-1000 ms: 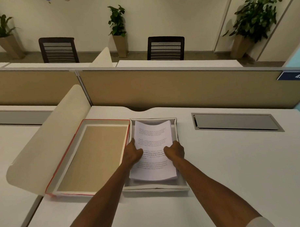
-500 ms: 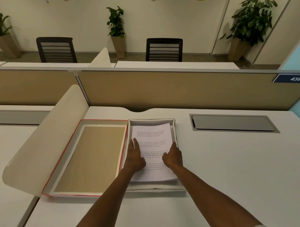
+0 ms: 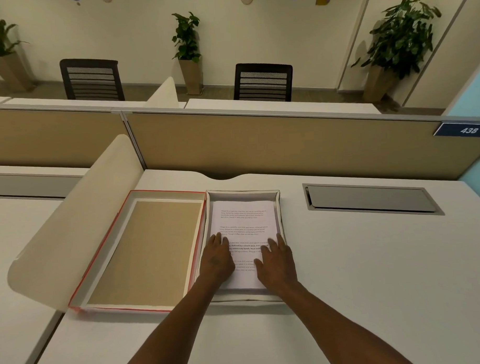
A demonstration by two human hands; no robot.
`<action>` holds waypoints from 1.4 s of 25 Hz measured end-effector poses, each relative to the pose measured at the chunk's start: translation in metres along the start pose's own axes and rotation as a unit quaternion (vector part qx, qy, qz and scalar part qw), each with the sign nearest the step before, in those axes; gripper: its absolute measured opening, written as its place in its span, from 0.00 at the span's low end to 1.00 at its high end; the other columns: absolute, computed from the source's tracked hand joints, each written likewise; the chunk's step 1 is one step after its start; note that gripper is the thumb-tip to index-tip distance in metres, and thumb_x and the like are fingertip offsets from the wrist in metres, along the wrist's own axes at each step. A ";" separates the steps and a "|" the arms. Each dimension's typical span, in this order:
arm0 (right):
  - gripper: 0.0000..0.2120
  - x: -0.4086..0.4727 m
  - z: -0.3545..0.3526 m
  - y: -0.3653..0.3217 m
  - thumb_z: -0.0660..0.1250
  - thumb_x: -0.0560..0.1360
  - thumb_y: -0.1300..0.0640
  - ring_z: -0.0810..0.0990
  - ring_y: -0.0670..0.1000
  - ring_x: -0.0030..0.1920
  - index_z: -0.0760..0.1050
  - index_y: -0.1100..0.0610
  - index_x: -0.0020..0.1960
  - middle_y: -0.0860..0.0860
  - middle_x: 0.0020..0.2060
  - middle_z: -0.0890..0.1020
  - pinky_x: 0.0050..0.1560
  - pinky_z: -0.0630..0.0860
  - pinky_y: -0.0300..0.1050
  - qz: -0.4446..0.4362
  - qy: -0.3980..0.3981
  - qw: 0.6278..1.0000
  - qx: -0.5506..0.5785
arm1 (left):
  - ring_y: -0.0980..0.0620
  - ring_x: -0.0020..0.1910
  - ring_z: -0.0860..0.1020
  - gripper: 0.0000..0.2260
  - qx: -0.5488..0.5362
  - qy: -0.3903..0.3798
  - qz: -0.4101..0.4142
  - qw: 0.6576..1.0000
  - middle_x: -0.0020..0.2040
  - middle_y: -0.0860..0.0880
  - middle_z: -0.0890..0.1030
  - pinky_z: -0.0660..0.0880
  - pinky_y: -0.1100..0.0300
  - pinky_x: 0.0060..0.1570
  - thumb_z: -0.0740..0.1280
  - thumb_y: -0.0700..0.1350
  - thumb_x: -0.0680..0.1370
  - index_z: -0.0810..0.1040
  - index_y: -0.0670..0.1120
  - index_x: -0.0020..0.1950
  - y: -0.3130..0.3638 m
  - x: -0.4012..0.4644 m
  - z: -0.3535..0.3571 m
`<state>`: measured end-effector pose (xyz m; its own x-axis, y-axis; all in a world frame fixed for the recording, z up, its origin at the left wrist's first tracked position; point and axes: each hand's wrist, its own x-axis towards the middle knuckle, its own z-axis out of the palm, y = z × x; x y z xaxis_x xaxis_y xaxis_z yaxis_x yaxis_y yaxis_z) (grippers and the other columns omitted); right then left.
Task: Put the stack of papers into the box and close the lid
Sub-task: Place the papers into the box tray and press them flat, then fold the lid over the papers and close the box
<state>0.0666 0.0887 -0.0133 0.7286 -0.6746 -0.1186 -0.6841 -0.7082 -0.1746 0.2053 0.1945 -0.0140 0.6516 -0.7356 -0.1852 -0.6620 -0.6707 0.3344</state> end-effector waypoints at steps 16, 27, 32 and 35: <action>0.31 -0.020 -0.002 -0.009 0.57 0.79 0.38 0.58 0.53 0.79 0.62 0.50 0.77 0.50 0.79 0.60 0.77 0.55 0.50 -0.037 0.049 0.996 0.071 | 0.46 0.83 0.54 0.32 -0.153 0.091 0.002 0.984 0.83 0.49 0.55 0.56 0.46 0.81 0.61 0.60 0.81 0.59 0.51 0.81 -0.023 -0.058 -0.010; 0.30 -0.058 0.019 -0.138 0.56 0.80 0.41 0.51 0.53 0.80 0.61 0.53 0.78 0.51 0.79 0.61 0.79 0.50 0.53 -0.265 -0.022 0.963 0.049 | 0.36 0.80 0.58 0.32 0.020 0.136 -0.171 0.976 0.80 0.37 0.62 0.57 0.43 0.79 0.66 0.53 0.79 0.62 0.44 0.80 -0.200 -0.080 -0.078; 0.28 -0.066 0.030 -0.148 0.53 0.82 0.44 0.47 0.56 0.80 0.60 0.57 0.78 0.55 0.80 0.57 0.79 0.49 0.57 -0.275 -0.045 0.960 -0.001 | 0.35 0.71 0.71 0.39 0.012 0.085 -0.270 0.959 0.75 0.37 0.66 0.68 0.42 0.70 0.69 0.54 0.77 0.54 0.46 0.82 -0.239 -0.079 -0.093; 0.27 -0.065 0.031 -0.149 0.53 0.82 0.45 0.46 0.57 0.80 0.59 0.56 0.78 0.55 0.80 0.58 0.78 0.48 0.59 -0.279 -0.046 0.959 -0.013 | 0.36 0.65 0.76 0.33 -0.030 0.078 -0.298 0.951 0.68 0.37 0.75 0.74 0.45 0.64 0.69 0.47 0.77 0.60 0.42 0.79 -0.249 -0.077 -0.099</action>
<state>0.1221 0.2440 -0.0097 0.9806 -0.1689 -0.0997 -0.1867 -0.9594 -0.2115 0.3566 0.4271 0.0084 0.9547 -0.2001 -0.2201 -0.1384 -0.9537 0.2669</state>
